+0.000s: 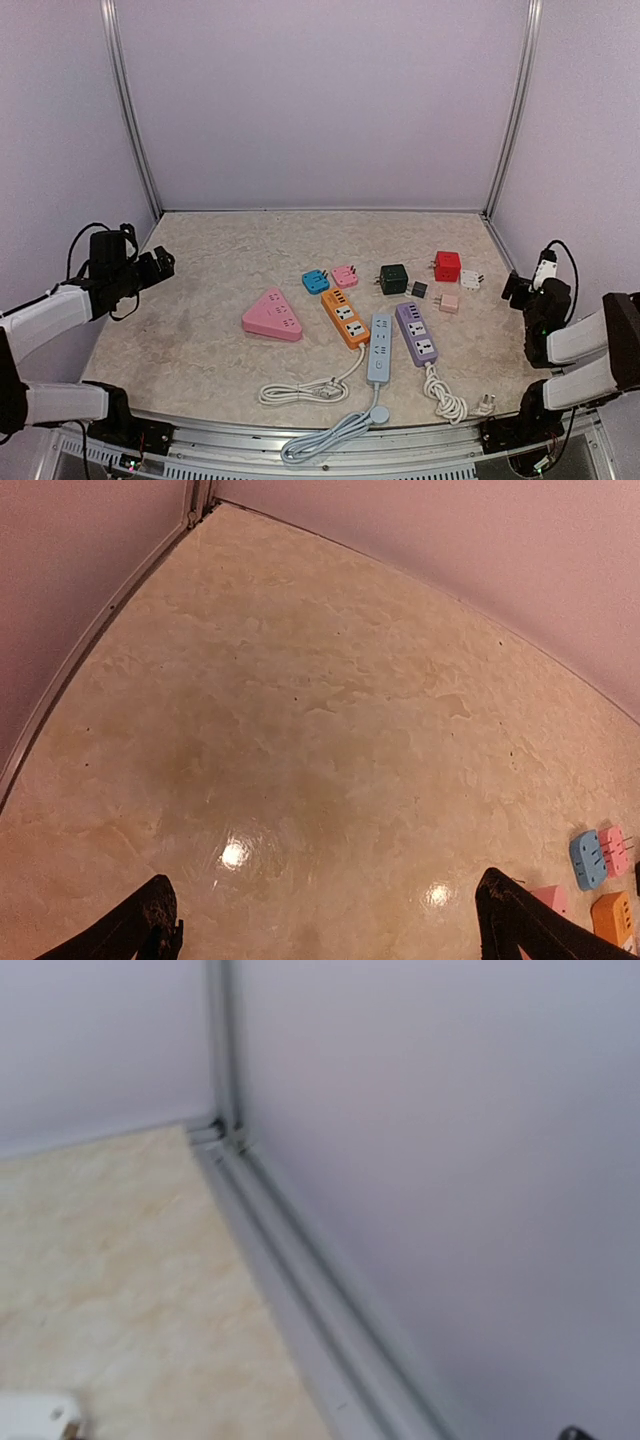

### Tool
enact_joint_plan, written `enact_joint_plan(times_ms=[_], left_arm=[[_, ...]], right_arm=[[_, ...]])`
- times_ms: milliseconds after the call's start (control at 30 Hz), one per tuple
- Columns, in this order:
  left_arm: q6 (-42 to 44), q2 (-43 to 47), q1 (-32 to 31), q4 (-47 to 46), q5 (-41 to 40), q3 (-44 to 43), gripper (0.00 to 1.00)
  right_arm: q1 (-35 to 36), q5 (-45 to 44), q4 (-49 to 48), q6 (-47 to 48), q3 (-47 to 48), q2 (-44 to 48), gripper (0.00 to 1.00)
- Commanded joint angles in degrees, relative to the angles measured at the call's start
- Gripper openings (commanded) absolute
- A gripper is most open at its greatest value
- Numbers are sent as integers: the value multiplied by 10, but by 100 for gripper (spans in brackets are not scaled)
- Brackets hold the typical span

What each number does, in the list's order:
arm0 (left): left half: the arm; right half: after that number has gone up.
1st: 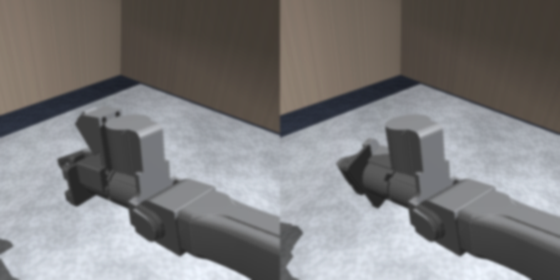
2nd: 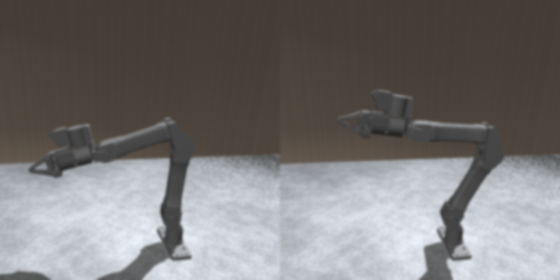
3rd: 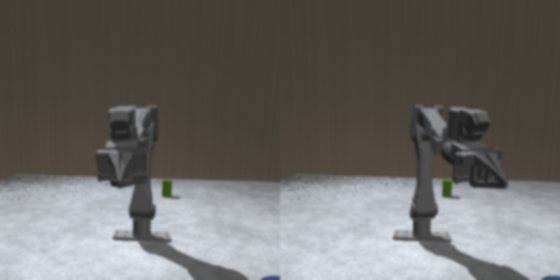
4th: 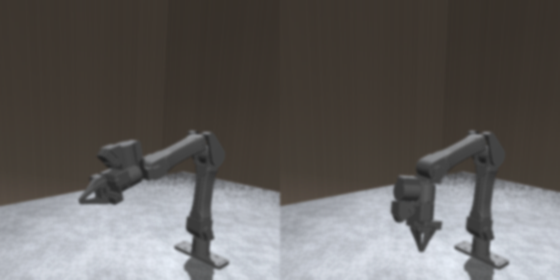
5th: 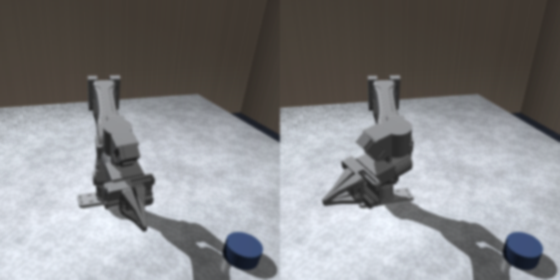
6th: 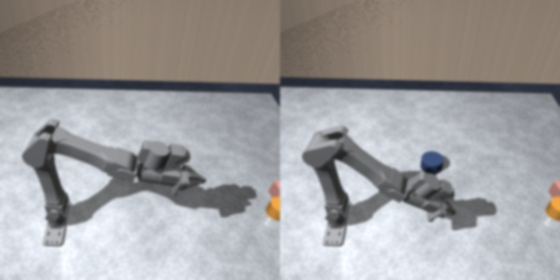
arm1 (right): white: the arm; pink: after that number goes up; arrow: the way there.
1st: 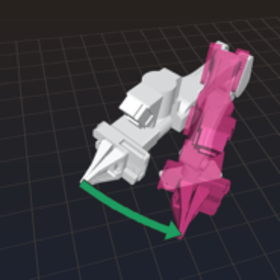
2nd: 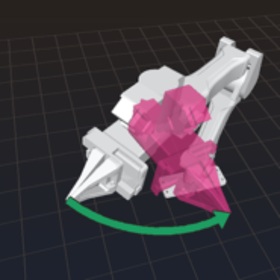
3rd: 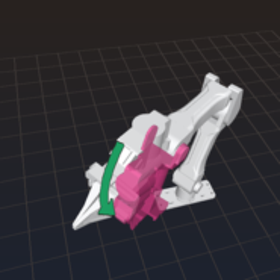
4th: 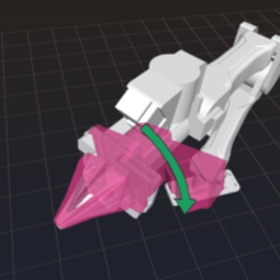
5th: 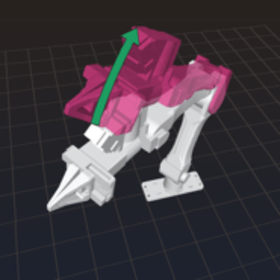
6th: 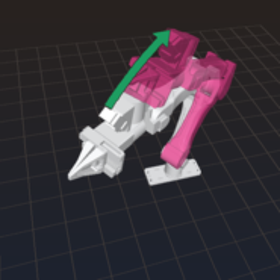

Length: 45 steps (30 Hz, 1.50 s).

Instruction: Pull the plug off the socket

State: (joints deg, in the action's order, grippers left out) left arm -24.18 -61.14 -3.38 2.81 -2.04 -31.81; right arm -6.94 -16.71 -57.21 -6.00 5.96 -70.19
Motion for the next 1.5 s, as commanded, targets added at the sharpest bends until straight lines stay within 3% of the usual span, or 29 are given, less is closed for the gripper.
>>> enact_joint_plan(times_ms=[0,67,133,300,333,467,633,700,833,900,967,1100,1467], left_arm=[[32,-25,21,-100,-31,2,99],[36,-39,27,-111,-35,-2,99],[43,-45,30,-121,-35,0,99],[39,-12,72,-152,-11,39,99],[42,-2,79,-162,-7,48,99],[90,18,97,-230,14,84,99],[87,-74,162,-418,101,124,99],[93,-125,168,-498,109,132,99],[116,-198,172,-531,130,110,99],[117,-265,174,-632,135,125,99],[116,-275,173,-564,131,109,99],[113,-275,174,-533,126,86,99],[135,-281,150,-513,95,70,99]], right_arm=[[-3,82,-217,11,1,-102,98],[3,98,-263,22,6,-164,96],[19,114,-372,52,-7,-225,93],[30,109,-302,72,19,-213,94],[30,112,-278,71,27,-206,99],[31,113,-270,74,32,-207,100],[32,102,-252,72,40,-207,100],[33,121,-231,77,51,-208,100],[34,163,-182,97,77,-207,100],[34,166,-180,99,78,-205,100],[34,166,-187,99,77,-209,100],[34,166,-181,98,78,-207,100],[34,166,-182,98,78,-207,100]])
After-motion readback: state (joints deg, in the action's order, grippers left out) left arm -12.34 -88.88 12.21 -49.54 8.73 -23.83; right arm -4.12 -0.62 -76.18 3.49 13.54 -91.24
